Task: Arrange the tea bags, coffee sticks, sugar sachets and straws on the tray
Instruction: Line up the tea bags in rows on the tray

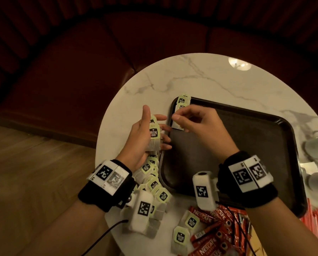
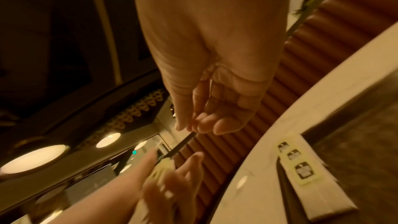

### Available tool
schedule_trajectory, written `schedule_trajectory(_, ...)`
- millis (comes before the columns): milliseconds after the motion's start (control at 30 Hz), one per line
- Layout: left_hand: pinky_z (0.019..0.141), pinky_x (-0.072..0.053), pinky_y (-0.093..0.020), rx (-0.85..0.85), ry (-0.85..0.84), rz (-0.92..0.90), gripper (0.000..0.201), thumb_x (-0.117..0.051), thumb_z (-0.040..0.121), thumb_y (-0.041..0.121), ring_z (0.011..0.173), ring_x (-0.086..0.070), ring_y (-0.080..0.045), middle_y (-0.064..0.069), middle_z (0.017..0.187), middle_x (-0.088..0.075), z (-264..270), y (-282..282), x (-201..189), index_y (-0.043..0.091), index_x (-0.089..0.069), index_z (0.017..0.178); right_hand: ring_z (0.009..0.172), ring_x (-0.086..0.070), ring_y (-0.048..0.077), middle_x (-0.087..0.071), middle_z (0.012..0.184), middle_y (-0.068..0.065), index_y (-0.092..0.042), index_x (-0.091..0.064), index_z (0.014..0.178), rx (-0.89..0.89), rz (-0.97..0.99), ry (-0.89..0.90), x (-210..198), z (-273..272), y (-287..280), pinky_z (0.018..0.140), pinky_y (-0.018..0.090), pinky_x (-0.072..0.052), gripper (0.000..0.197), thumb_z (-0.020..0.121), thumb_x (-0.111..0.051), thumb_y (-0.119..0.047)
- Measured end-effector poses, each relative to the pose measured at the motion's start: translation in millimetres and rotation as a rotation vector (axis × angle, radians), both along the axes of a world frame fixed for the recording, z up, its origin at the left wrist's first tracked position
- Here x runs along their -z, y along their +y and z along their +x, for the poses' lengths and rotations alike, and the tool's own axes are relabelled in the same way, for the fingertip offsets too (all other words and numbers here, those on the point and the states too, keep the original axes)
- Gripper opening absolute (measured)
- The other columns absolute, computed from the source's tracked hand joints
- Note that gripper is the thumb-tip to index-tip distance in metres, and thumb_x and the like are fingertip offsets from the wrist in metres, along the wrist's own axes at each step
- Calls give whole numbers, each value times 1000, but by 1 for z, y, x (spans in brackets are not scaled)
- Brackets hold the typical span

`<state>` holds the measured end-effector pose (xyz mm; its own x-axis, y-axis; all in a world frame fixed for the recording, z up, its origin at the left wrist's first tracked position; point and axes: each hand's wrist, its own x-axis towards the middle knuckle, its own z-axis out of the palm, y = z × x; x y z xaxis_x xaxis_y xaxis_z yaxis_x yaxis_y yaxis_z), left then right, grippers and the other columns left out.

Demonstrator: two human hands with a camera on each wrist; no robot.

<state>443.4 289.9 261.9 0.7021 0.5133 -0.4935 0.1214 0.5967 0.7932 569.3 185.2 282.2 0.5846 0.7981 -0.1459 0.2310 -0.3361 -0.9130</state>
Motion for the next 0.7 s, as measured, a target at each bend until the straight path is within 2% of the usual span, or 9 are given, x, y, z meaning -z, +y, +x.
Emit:
schedule_trajectory(67, 46, -53, -27, 17, 4, 12, 72, -24, 92, 63, 54, -63, -17, -9, 76, -69, 1, -1, -1, 5, -60, 117, 84, -65, 8, -72, 89, -5, -19, -74, 95, -53, -33, -20, -3, -8, 0, 78, 26, -52, 10, 90, -70, -27)
schedule_trajectory(100, 46, -54, -27, 24, 6, 15, 72, -22, 93, 63, 55, -64, -18, -10, 79, -71, 1, -2, -2, 6, -60, 117, 82, -65, 8, -72, 88, -3, -19, -74, 95, -63, -44, -29, -2, -12, 0, 76, 25, -51, 10, 89, -71, -27)
schedule_trajectory(167, 49, -56, -29, 30, 7, 21, 74, -22, 91, 66, 62, -68, -21, -14, 90, -73, 2, -3, -2, 8, -60, 117, 76, -63, 4, -70, 86, -4, -19, -74, 96, -61, -54, -44, -1, -19, 0, 69, 16, -47, 11, 88, -73, -27)
schedule_trajectory(233, 52, -57, -31, 29, 12, 25, 75, -22, 88, 68, 72, -71, -25, -16, 97, -73, 3, -5, -2, 10, -60, 117, 71, -62, 0, -69, 88, -6, -18, -74, 96, -46, -49, -42, -2, -24, 0, 64, 12, -46, 11, 87, -73, -24)
schedule_trajectory(333, 56, -58, -34, 16, 32, 32, 74, -22, 87, 68, 80, -73, -26, -15, 97, -74, 3, -6, -4, 12, -61, 115, 66, -61, -3, -67, 92, 4, -16, -73, 91, -26, -18, 12, -8, -30, 0, 56, 10, -47, 4, 88, -73, -18)
schedule_trajectory(400, 55, -57, -34, 2, 36, 37, 71, -21, 90, 66, 80, -73, -25, -15, 95, -74, 4, -6, -5, 12, -61, 114, 64, -59, -6, -66, 92, 6, -18, -72, 90, -22, 7, 41, -12, -33, 0, 54, 8, -46, 5, 87, -72, -14)
schedule_trajectory(500, 54, -57, -32, -28, 25, 42, 68, -22, 94, 63, 76, -71, -23, -15, 91, -73, 5, -5, -6, 9, -60, 112, 70, -60, -2, -68, 88, -3, -19, -76, 92, -4, 9, -28, -9, -33, 0, 60, 15, -50, 6, 86, -75, -20)
schedule_trajectory(600, 53, -57, -30, -59, -19, 39, 64, -24, 96, 61, 70, -68, -19, -10, 81, -71, 4, -3, -7, 8, -60, 108, 83, -68, 9, -73, 90, -5, -18, -78, 97, 48, 14, 24, -7, -28, -2, 80, 32, -57, 13, 85, -75, -24)
schedule_trajectory(700, 54, -57, -31, -56, -75, 30, 59, -25, 97, 58, 66, -67, -11, -1, 72, -68, 1, -2, -7, 11, -60, 101, 92, -69, 9, -75, 93, -5, -16, -77, 100, 58, 49, 66, -10, -23, -4, 86, 32, -56, 15, 87, -73, -23)
